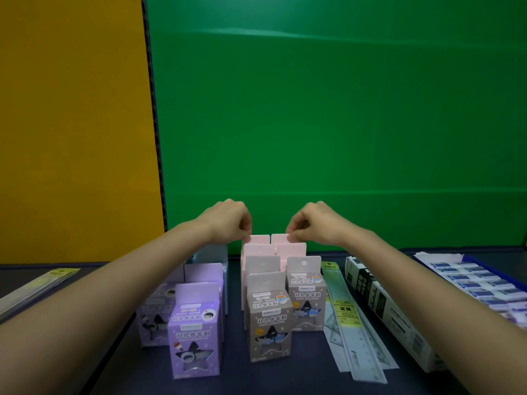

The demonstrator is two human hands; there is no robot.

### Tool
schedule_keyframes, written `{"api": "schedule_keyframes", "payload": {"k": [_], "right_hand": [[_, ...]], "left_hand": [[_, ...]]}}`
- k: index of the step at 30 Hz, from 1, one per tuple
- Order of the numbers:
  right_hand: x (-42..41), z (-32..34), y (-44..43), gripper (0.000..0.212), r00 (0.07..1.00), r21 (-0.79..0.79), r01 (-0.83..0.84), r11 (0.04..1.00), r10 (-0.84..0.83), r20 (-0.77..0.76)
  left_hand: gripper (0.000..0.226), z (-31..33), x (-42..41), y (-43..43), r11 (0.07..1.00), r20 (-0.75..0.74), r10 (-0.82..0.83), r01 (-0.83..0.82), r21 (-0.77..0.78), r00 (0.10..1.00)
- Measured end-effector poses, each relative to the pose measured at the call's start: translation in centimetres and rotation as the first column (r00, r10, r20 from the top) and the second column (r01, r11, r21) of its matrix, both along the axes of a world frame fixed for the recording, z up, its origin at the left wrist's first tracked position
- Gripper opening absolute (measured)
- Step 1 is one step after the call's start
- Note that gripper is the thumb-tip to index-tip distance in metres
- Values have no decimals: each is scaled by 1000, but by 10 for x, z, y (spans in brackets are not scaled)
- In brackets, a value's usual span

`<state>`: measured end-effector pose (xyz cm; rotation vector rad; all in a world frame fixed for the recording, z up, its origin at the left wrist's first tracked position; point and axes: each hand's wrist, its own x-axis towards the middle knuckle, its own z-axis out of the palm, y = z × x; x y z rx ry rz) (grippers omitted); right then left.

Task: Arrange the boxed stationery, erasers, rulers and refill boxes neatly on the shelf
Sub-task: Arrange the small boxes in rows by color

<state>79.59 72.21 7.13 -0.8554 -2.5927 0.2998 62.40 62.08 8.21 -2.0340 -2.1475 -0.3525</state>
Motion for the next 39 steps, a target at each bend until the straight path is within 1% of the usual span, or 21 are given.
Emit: {"api": "schedule_keyframes", "payload": {"k": [2, 4, 6, 8, 10, 12, 13, 17, 22, 24, 26, 28, 31, 33, 34, 36, 39], "right_hand": [[1, 1, 0, 15, 1000, 14, 1, 1000, -1, 14], [7, 4, -1, 18, 1000, 68, 18, 998, -20, 20], [16, 10, -6, 19, 1000, 118, 5, 993, -3, -11], [25, 14, -12, 18, 999, 99, -44, 994, 46, -22], [30, 15, -18, 17, 996, 43, -80, 996, 79, 31], [29, 11, -21, 18, 993, 21, -87, 996, 85, 82], [28, 9, -21, 17, 993, 17, -83, 996, 82, 81], [24, 4, -21, 14, 997, -27, -77, 997, 78, 15], [21, 3, -24, 13, 996, -32, -92, 995, 92, 4], [24, 4, -25, 13, 996, 7, -88, 996, 87, 4], [32, 8, -28, 18, 997, 52, -76, 996, 76, -15], [43, 13, -34, 20, 995, 53, -96, 994, 97, -15], [54, 14, -44, 21, 989, 5, -117, 993, 116, 89], [53, 10, -46, 11, 985, 9, -103, 995, 101, 141], [52, 7, -45, 6, 986, 15, -98, 995, 95, 136], [50, 4, -44, 4, 991, -7, -100, 995, 100, 92], [47, 4, -46, 9, 991, -53, -122, 991, 125, 54]], "left_hand": [[13, 0, 0, -2, 1000, 5, -3, 3, 2, 1000], [19, 2, 1, -5, 999, 11, -24, 23, 36, 1000], [20, 5, 4, -11, 992, 38, -89, 85, 92, 995], [21, 8, 8, -19, 982, 93, -173, 165, 96, 980], [21, 9, 11, -25, 978, 118, -210, 207, 40, 971], [17, 7, 12, -27, 977, 106, -210, 212, -11, 972], [14, 6, 11, -26, 978, 99, -205, 209, -25, 974], [11, 4, 10, -25, 978, 92, -200, 205, -40, 975], [11, 5, 7, -28, 979, 82, -194, 198, -47, 978], [13, 5, 8, -29, 980, 89, -195, 198, -18, 977], [15, 6, 9, -33, 976, 116, -217, 212, 51, 969], [17, 8, 13, -39, 965, 162, -258, 247, 85, 952], [16, 8, 19, -46, 955, 194, -294, 296, 19, 936], [15, 4, 21, -46, 958, 167, -279, 287, -24, 946], [14, 2, 21, -45, 959, 158, -272, 281, -38, 949], [11, -1, 21, -45, 959, 154, -268, 279, -54, 951], [11, -2, 18, -45, 960, 151, -264, 275, -58, 953]]}}
